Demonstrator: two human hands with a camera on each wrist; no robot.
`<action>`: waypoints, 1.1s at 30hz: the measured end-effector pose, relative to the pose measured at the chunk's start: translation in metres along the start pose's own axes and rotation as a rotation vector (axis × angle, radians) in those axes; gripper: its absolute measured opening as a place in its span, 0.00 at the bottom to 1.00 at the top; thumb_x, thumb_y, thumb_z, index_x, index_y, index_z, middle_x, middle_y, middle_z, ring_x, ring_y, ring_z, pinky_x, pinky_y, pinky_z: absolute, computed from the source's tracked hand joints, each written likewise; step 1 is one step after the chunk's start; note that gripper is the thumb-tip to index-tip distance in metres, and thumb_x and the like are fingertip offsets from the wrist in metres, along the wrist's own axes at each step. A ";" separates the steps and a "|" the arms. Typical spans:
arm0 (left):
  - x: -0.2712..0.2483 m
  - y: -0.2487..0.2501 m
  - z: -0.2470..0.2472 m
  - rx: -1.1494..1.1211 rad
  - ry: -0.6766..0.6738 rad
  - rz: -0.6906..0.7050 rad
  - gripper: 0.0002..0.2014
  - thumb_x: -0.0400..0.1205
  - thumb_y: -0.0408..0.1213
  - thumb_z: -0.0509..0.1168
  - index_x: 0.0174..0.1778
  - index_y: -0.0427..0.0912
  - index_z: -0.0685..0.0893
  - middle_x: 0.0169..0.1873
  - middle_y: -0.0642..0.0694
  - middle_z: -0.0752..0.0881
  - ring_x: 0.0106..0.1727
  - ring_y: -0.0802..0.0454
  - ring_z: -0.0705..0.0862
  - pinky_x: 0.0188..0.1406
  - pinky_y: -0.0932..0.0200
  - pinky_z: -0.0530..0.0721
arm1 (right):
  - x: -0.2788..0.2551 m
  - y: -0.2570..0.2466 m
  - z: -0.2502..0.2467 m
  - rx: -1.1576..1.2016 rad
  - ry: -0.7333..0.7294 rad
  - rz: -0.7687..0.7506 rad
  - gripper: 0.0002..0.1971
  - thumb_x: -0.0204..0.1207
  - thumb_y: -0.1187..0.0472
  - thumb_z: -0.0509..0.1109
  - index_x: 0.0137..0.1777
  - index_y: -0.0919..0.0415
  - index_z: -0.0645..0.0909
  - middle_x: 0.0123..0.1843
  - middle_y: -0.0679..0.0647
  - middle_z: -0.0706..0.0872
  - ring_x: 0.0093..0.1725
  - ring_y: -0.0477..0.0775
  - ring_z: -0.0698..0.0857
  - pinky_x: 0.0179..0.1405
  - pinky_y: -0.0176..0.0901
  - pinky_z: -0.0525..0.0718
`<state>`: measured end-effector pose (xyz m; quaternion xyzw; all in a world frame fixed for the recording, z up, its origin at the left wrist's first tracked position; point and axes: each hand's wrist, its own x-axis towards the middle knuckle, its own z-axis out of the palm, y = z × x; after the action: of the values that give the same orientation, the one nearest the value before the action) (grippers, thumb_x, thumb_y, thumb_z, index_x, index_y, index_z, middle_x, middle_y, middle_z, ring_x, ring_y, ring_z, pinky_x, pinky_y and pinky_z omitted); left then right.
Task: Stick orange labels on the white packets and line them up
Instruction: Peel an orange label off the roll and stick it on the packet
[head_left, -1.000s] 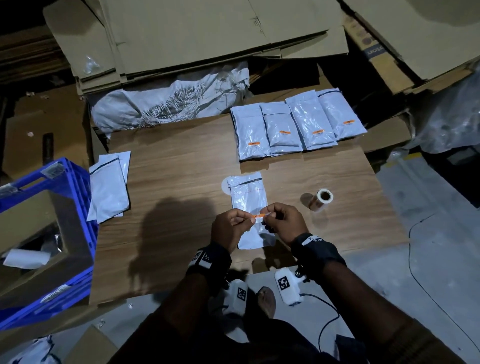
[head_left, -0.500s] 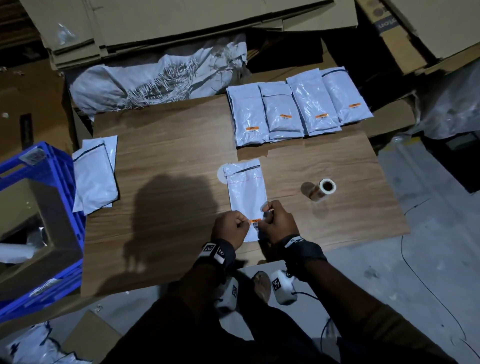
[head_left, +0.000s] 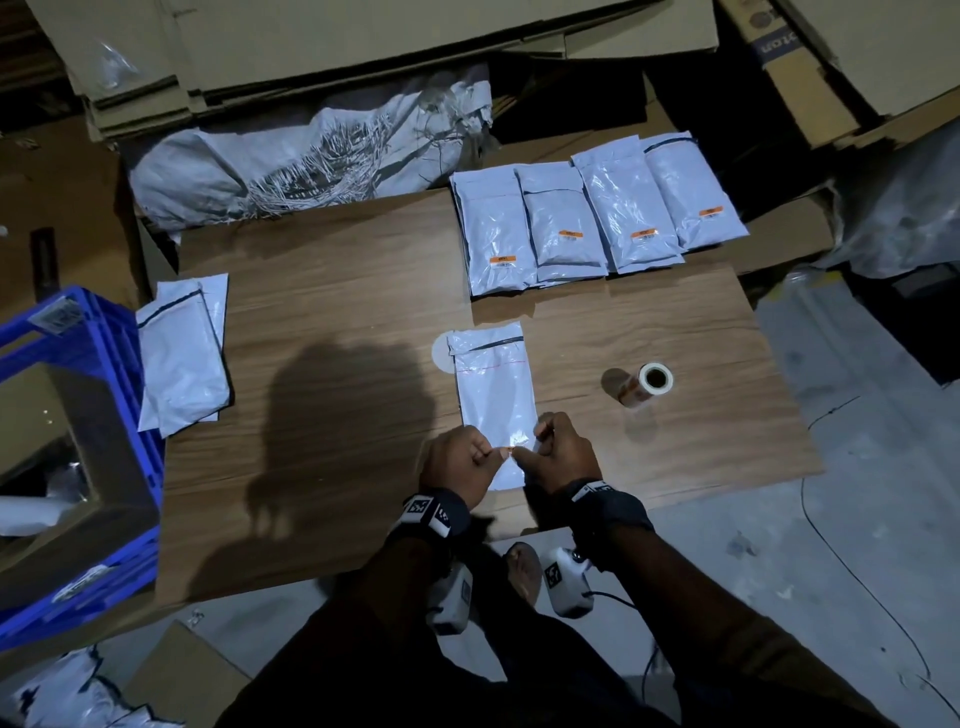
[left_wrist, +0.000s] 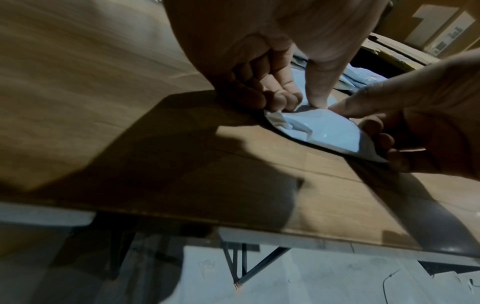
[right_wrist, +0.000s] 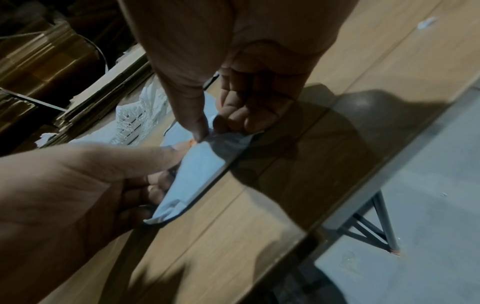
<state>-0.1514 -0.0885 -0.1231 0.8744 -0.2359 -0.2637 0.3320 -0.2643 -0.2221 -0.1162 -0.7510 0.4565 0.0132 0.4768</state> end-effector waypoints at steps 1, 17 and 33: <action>0.000 -0.001 0.000 0.005 0.004 -0.008 0.18 0.72 0.57 0.78 0.31 0.49 0.81 0.26 0.54 0.83 0.32 0.57 0.83 0.31 0.56 0.82 | -0.001 0.001 -0.001 0.000 -0.003 -0.004 0.19 0.68 0.50 0.80 0.51 0.51 0.74 0.35 0.50 0.85 0.40 0.59 0.86 0.41 0.52 0.84; 0.000 -0.006 -0.001 -0.099 0.032 -0.128 0.23 0.69 0.52 0.84 0.35 0.42 0.78 0.27 0.52 0.80 0.29 0.53 0.79 0.29 0.57 0.77 | 0.001 0.007 -0.006 0.019 -0.010 -0.062 0.20 0.74 0.57 0.82 0.55 0.61 0.73 0.32 0.54 0.84 0.35 0.53 0.84 0.32 0.42 0.74; -0.015 -0.005 -0.012 0.034 -0.033 -0.182 0.20 0.79 0.40 0.74 0.24 0.45 0.75 0.28 0.48 0.80 0.42 0.44 0.86 0.38 0.58 0.73 | 0.010 0.017 0.004 0.095 -0.087 0.016 0.15 0.63 0.40 0.73 0.38 0.51 0.81 0.41 0.61 0.89 0.41 0.59 0.88 0.40 0.42 0.82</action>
<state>-0.1534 -0.0707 -0.1143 0.8932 -0.1654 -0.3032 0.2880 -0.2689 -0.2280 -0.1345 -0.7226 0.4413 0.0279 0.5313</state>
